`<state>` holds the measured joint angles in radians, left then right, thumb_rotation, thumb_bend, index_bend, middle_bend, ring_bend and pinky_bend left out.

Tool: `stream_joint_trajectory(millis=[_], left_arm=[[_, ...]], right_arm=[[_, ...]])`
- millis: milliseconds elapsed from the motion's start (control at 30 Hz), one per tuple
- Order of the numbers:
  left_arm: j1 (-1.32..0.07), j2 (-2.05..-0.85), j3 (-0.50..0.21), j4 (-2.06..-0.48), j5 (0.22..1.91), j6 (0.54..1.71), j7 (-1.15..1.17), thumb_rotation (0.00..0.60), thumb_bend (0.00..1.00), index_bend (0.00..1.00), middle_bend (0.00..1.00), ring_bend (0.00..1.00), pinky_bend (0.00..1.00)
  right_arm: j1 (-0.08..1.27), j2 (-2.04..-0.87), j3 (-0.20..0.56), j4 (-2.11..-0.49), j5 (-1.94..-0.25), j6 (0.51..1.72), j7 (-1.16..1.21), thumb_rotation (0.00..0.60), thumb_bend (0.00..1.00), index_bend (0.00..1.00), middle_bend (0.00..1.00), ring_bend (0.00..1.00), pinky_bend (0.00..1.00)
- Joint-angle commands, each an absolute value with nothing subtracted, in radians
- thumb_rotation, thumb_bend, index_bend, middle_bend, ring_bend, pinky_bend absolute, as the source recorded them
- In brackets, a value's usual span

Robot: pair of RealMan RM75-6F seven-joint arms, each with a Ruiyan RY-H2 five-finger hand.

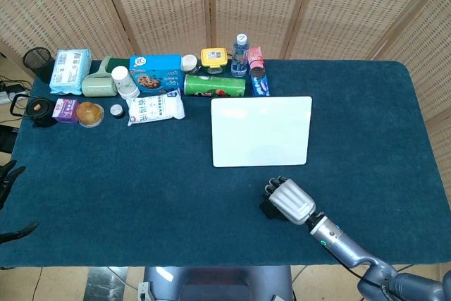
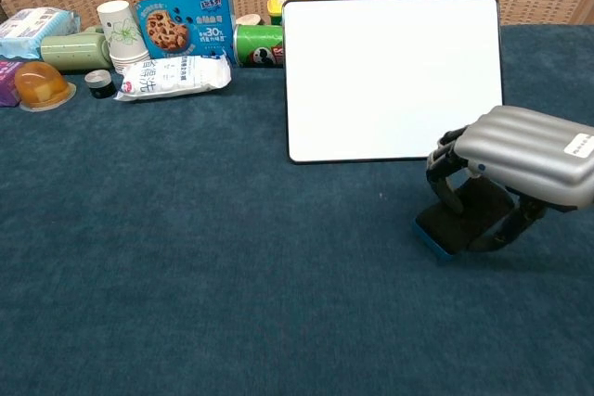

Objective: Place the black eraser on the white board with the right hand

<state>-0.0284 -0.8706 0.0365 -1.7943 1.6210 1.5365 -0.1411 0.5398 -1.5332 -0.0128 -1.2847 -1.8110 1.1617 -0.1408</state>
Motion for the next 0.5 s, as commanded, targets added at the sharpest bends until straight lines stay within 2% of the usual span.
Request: stream_joint_trajectory(millis=[33, 233, 400, 500], left_arm=[[-0.029, -0.871, 0.037, -1.794, 1.621, 1.535, -0.139, 0.600, 0.09, 0.00, 0.00, 0.00, 0.06], [-0.028, -0.871, 0.038, -1.796, 1.625, 1.536, -0.137, 0.600, 0.08, 0.00, 0.00, 0.00, 0.06], [-0.025, -0.872, 0.040, -1.794, 1.628, 1.541, -0.140, 0.600, 0.09, 0.00, 0.00, 0.00, 0.06], [-0.027, -0.874, 0.041, -1.795, 1.633, 1.538, -0.132, 0.600, 0.09, 0.00, 0.00, 0.00, 0.06]], right_arm=[[0.535, -1.525, -0.002, -1.292, -1.821, 1.217, -0.124, 0.600, 0.15, 0.63, 0.57, 0.42, 0.50], [0.533, -1.505, 0.037, -1.319, -1.800, 1.269, -0.137, 0.600, 0.16, 0.63, 0.57, 0.43, 0.51], [0.535, -1.527, 0.131, -1.328, -1.733, 1.331, -0.198, 0.600, 0.16, 0.63, 0.58, 0.44, 0.53], [0.560, -1.606, 0.198, -1.255, -1.707, 1.368, -0.292, 0.600, 0.15, 0.63, 0.58, 0.45, 0.55]])
